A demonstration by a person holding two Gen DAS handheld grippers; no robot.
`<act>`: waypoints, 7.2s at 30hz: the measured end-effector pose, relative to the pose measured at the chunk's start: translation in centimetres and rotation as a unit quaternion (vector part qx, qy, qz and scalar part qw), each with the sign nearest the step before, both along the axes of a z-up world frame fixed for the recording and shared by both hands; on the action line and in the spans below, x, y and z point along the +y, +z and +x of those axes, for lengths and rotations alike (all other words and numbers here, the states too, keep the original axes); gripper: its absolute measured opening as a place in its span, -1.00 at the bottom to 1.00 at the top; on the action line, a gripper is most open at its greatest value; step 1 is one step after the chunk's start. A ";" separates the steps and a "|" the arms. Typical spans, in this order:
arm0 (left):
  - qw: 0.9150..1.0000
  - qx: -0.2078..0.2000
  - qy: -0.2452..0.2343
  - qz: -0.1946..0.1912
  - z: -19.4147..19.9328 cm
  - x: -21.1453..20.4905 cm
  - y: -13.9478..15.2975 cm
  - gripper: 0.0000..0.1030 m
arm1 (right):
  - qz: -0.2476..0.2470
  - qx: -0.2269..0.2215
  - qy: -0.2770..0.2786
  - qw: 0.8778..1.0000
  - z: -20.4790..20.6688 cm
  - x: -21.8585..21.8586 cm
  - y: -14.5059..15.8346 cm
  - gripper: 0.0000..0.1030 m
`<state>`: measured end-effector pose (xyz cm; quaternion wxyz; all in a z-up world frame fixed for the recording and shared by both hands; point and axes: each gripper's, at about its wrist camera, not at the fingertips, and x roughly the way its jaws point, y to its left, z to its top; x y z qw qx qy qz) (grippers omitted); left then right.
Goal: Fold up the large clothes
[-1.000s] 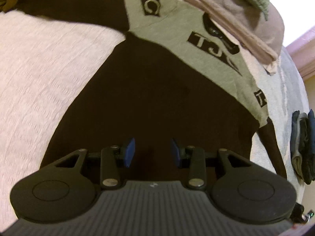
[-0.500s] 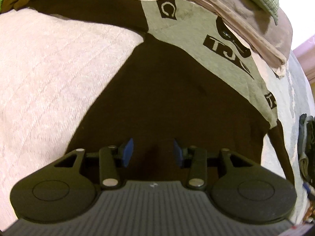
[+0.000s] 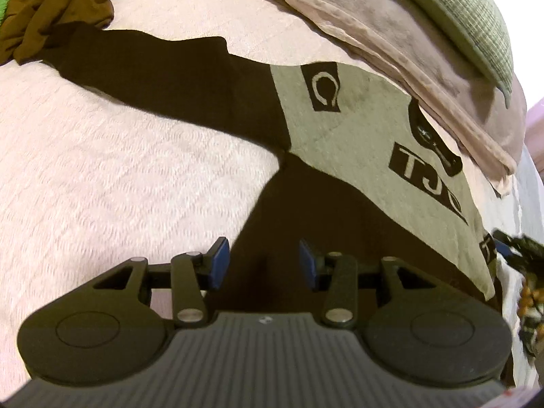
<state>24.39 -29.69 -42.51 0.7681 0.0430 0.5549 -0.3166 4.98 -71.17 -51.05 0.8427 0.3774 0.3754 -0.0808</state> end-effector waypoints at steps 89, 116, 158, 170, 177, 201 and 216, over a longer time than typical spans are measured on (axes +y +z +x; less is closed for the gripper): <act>0.950 -0.129 -0.277 0.058 -19.9 20.9 23.6 0.45 | -0.148 0.127 -0.070 0.978 -23.6 47.6 27.2 0.16; 0.948 -0.159 -0.269 0.065 -27.2 24.4 26.0 0.50 | -0.166 0.129 -0.013 0.978 -29.4 49.4 28.5 0.17; 0.990 0.030 0.106 -0.083 19.8 10.4 -1.4 0.41 | -0.125 0.294 -0.146 0.936 -6.3 34.4 10.3 0.17; 0.955 0.021 0.247 -0.165 28.1 7.8 -9.7 0.16 | -0.179 0.355 -0.137 0.907 -4.4 31.0 3.0 0.17; 0.952 -0.023 0.270 -0.141 27.1 10.1 -8.1 -0.89 | -0.181 0.341 -0.142 0.911 -4.5 29.0 2.7 0.17; 0.910 -0.190 -0.336 -0.150 -8.8 -13.6 -0.2 -0.37 | -0.135 0.226 -0.251 0.932 -14.1 17.0 5.7 0.17; 0.963 -0.211 -0.163 -0.040 7.7 -6.6 -3.8 -0.18 | 0.130 -0.050 -0.194 0.971 9.5 15.3 -3.3 -0.17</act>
